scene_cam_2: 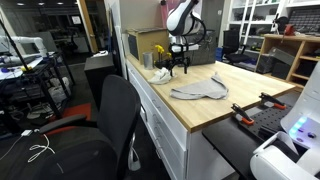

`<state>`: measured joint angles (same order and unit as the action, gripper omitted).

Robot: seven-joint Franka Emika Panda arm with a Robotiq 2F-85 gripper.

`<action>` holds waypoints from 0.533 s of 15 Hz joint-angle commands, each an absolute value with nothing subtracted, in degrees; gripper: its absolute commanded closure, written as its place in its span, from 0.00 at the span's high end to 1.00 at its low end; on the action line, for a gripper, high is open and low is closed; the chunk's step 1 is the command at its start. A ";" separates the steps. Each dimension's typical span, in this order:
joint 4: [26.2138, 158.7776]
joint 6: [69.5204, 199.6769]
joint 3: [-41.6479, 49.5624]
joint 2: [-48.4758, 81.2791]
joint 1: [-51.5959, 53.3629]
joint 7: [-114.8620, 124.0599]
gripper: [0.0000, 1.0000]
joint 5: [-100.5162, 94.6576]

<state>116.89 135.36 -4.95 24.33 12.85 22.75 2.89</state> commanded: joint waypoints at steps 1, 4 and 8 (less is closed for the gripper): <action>122.07 144.21 -4.79 23.91 14.39 25.74 1.00 3.68; 125.12 149.51 -4.31 25.19 15.96 27.11 1.00 2.96; 125.86 153.11 -3.54 27.52 18.03 27.21 1.00 2.35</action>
